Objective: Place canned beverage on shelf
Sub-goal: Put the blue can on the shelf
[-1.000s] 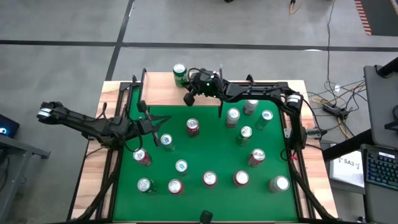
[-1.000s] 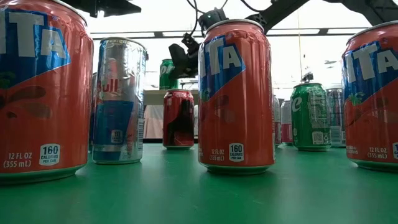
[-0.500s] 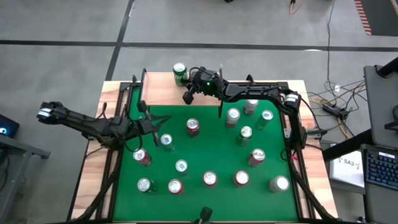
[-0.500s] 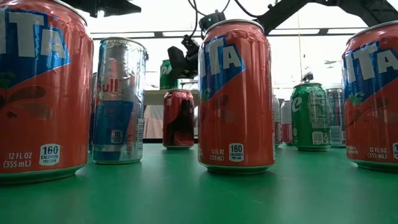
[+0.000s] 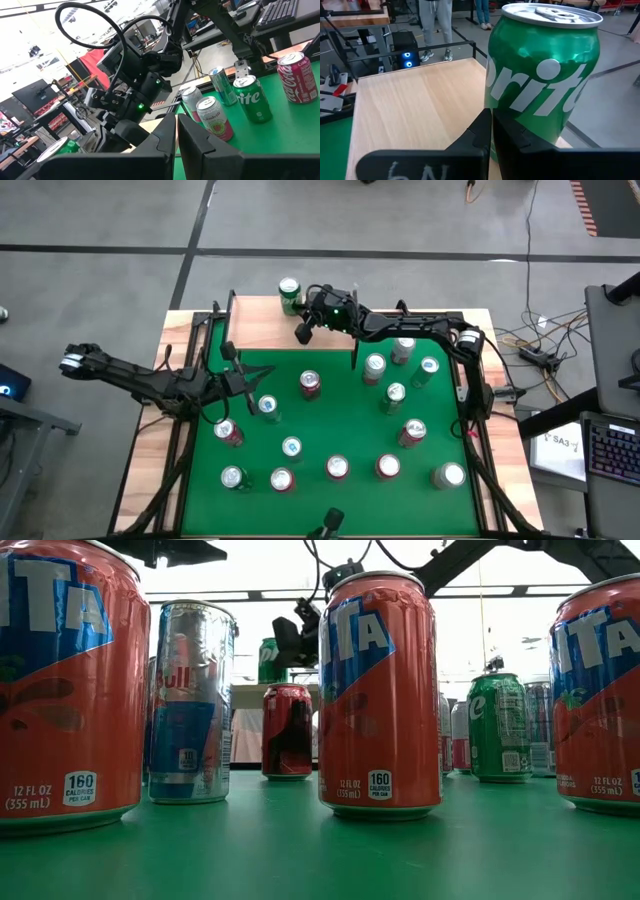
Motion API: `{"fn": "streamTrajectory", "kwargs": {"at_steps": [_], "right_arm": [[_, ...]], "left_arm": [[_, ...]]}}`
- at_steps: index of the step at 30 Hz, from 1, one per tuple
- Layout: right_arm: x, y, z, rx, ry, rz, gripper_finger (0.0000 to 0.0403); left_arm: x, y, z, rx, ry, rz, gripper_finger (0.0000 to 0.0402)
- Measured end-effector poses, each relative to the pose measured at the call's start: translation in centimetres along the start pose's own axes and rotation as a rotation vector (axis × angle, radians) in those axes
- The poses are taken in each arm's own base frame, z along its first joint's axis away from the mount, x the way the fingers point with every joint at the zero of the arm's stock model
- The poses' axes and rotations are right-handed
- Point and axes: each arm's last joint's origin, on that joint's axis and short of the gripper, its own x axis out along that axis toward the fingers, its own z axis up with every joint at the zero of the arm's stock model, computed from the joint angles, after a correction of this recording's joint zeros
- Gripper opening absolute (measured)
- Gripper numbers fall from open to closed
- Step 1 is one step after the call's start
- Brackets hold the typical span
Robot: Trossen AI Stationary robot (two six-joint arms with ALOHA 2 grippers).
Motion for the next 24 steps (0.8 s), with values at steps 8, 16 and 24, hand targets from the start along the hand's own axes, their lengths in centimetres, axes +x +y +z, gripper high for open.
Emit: {"fn": "streamTrajectory", "kwargs": {"at_steps": [8,16,24], "right_arm": [[0.0,-0.05,0.0,0.0,0.0,-0.001,0.0009],[0.0,-0.1,0.0,-0.011,0.0,-0.003,0.0009],[0.02,-0.53,-0.01,-0.008,0.0,-0.013,0.0009]], "left_arm": [[0.0,0.0,0.0,0.0,0.0,0.0,0.0003],[0.0,0.0,0.0,0.0,0.0,0.0,0.0003],[0.0,0.0,0.0,0.0,0.0,0.0,0.0003]]}}
